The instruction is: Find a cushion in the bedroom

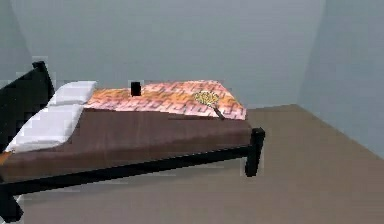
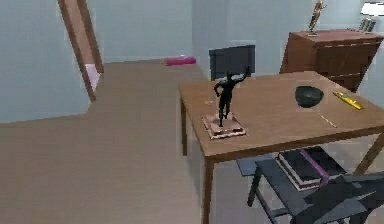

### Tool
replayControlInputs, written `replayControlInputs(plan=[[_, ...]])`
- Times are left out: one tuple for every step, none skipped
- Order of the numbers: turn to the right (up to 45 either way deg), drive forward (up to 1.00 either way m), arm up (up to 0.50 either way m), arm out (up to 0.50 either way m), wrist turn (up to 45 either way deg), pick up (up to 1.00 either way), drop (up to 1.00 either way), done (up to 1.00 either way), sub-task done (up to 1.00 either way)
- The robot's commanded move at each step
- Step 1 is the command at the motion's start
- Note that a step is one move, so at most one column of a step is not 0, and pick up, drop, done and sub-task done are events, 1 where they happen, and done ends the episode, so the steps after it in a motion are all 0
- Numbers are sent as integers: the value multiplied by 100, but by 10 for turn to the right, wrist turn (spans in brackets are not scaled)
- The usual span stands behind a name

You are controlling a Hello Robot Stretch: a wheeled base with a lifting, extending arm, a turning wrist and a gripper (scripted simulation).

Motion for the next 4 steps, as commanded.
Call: replayControlInputs(plan=[[-60,0,0,0,0,0,0,0,0],[0,80,0,0,0,0,0,0,0],[-450,0,0,0,0,0,0,0,0],[0,0,0,0,0,0,0,100,0]])
